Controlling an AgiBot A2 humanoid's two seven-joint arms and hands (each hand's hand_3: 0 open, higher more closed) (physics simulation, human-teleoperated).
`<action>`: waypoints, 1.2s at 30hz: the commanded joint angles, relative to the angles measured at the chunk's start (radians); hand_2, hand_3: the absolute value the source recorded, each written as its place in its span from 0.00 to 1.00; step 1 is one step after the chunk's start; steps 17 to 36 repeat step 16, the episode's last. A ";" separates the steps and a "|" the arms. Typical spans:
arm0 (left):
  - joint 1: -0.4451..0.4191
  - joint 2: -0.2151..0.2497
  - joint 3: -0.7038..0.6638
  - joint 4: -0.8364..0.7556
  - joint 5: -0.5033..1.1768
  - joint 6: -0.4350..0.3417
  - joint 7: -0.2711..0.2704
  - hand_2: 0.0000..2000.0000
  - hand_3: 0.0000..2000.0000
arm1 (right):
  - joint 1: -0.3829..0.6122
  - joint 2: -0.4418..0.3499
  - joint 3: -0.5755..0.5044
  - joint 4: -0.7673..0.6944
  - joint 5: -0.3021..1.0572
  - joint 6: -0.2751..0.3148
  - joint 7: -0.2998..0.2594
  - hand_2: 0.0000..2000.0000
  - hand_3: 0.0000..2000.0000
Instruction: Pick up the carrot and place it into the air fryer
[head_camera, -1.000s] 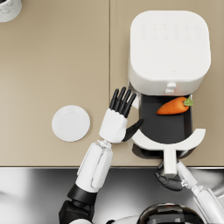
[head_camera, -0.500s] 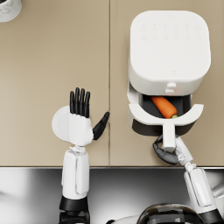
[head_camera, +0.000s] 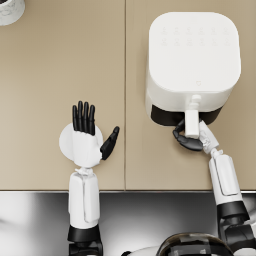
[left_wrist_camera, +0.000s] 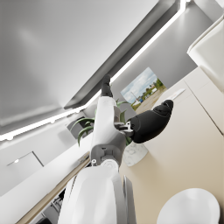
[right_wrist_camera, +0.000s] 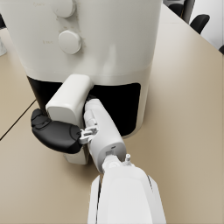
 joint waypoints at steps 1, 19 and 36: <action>-0.002 0.000 -0.016 -0.021 0.000 0.000 0.000 0.00 0.00 | 0.148 -0.037 0.040 -0.060 -0.002 0.040 0.003 1.00 1.00; -0.016 0.002 -0.023 -0.016 0.000 0.000 0.000 0.00 0.00 | 0.053 0.018 0.017 -0.083 -0.009 0.129 0.025 1.00 1.00; -0.016 0.002 -0.023 -0.016 0.000 0.000 0.000 0.00 0.00 | 0.053 0.018 0.017 -0.083 -0.009 0.129 0.025 1.00 1.00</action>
